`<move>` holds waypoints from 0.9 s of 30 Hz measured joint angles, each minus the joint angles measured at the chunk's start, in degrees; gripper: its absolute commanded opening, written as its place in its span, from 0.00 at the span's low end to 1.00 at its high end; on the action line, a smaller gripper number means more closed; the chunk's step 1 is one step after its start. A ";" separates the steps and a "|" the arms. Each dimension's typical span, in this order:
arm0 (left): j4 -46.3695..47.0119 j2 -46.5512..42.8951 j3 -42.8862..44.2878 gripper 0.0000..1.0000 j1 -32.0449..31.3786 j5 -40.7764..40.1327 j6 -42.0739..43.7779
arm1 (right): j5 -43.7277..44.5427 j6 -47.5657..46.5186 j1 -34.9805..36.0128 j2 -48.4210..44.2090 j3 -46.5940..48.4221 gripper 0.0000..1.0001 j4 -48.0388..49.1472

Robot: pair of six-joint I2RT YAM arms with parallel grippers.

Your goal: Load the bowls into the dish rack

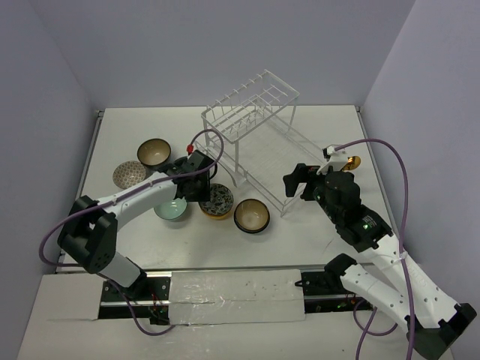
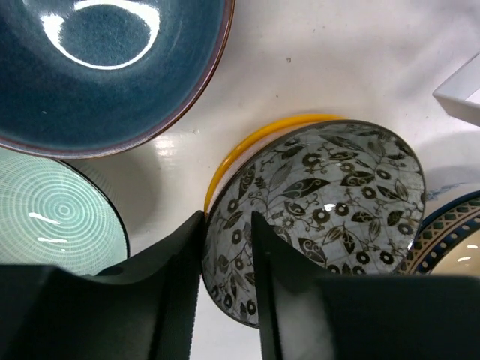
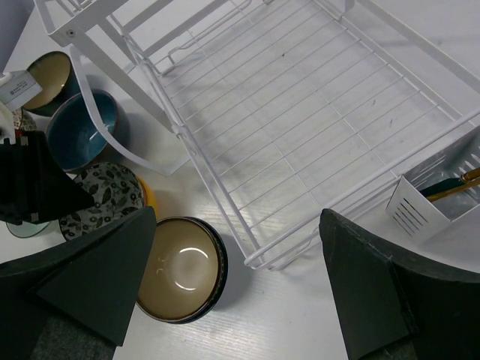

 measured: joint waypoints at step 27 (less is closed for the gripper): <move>-0.39 -14.19 2.01 0.00 -3.30 -2.23 1.44 | -3.21 -0.90 3.41 4.46 2.23 0.82 -0.68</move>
